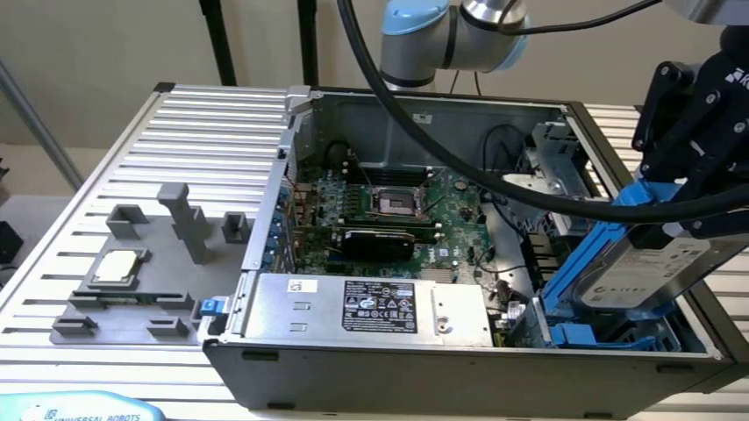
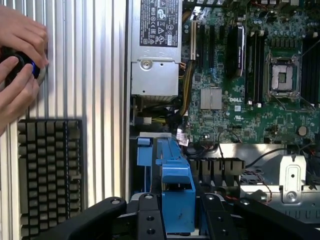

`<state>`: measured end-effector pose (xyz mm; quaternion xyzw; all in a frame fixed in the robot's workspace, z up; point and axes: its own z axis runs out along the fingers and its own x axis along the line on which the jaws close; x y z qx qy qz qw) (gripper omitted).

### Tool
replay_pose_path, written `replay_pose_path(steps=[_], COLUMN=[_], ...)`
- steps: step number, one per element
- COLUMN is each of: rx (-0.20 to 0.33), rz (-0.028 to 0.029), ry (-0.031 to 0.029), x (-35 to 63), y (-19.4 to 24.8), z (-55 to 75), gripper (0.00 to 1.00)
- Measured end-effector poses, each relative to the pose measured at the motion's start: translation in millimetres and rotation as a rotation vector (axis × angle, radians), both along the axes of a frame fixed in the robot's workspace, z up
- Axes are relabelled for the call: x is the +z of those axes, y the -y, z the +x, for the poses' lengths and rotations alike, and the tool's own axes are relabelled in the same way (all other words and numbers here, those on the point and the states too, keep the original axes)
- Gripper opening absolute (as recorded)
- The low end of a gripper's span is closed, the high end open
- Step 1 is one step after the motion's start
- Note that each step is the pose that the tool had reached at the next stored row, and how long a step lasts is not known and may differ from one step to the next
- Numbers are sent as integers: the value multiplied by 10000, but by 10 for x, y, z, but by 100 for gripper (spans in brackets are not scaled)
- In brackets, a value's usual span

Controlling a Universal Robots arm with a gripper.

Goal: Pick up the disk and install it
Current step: 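Insert the disk into the insertion slot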

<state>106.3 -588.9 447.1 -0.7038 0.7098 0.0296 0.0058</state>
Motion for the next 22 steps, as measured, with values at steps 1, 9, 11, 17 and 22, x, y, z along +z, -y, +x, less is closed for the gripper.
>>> replay_pose_path(steps=[1,9,11,17,22], rx=[0,0,-1,0,7], rz=[1,0,2,1,2], ry=[-22,-86,-111,-159,-167], x=[-6,-38,-62,-107,-144], y=[0,0,1,0,0], z=[0,57,58,58,58], gripper=[33,33,33,33,33])
